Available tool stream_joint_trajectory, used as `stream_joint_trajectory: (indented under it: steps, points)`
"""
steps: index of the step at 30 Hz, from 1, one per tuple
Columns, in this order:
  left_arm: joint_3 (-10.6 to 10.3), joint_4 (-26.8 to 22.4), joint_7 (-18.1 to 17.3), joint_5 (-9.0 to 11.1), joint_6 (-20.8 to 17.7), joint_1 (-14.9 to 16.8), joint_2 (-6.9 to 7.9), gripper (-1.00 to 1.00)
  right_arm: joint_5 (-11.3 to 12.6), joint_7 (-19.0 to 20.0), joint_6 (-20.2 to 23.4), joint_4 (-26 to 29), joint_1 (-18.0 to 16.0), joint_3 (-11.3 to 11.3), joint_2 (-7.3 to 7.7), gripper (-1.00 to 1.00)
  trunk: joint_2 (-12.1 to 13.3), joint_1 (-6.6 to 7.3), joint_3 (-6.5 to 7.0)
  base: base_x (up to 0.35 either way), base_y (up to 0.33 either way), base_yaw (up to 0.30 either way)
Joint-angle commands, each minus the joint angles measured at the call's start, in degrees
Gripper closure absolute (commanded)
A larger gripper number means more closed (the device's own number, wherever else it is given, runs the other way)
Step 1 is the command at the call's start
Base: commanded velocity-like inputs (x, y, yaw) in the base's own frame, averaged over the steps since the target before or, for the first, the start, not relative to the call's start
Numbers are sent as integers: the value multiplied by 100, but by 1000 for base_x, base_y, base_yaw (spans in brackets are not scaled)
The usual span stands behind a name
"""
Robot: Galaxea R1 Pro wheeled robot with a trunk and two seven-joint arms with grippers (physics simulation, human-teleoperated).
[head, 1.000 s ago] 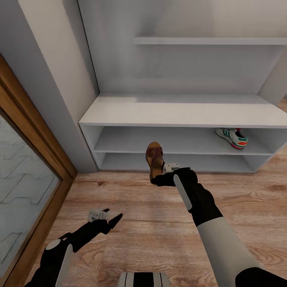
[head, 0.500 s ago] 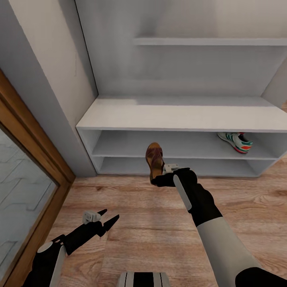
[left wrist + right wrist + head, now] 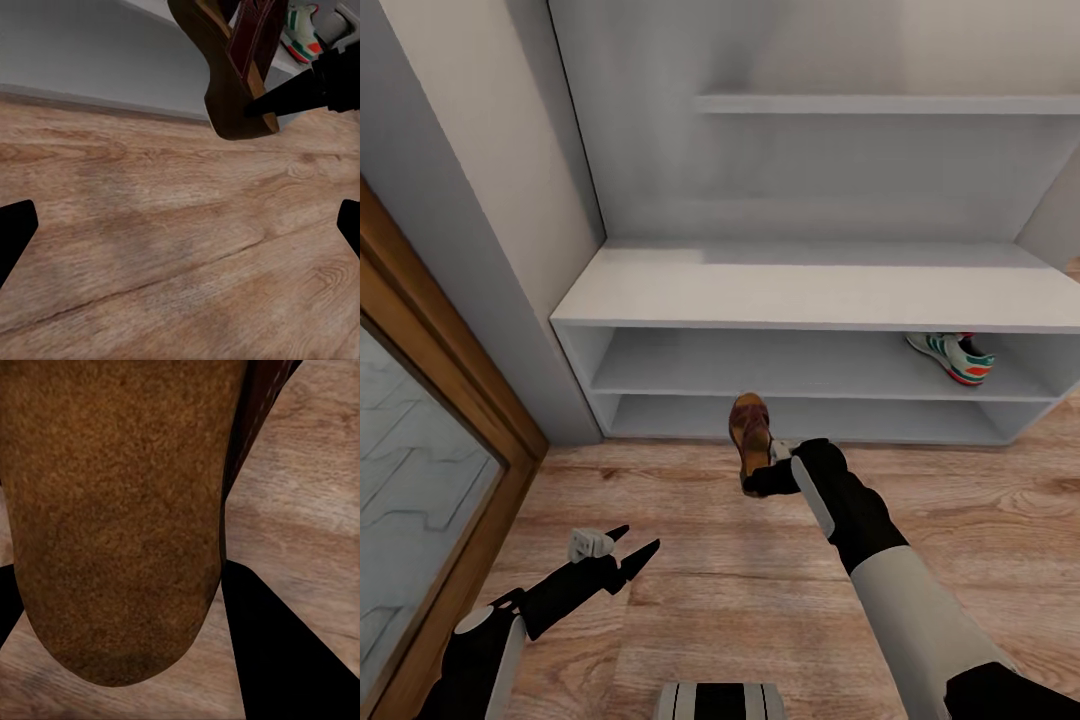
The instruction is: Pick up the two gym shoes and the two sandals from the corridor floor and place them onto the hallstand (shoe rack) in the corridor, making sure they are on the rack and not on the floor. Arrange them so the two gym shoes are next to each other and the two sandals are next to each other.
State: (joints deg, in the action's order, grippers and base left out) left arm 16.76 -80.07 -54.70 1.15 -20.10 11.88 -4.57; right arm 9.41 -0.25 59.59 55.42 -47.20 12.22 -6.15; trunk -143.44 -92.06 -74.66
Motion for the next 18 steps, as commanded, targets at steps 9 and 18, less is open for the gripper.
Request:
stream_joint_trajectory:
  steps: [9, 18]
  points:
    - [-6, 9, 3, -16, 0, 2, 0, -100, 17, -10, 1, -12, 0, 0, 6, 100, 0, 0, 0, 0, 0, 0]
    - [-6, 9, 4, -18, 1, 3, 0, -100, 17, -10, 4, -13, 0, -1, 6, 100, 0, 0, 0, 3, 0, 0]
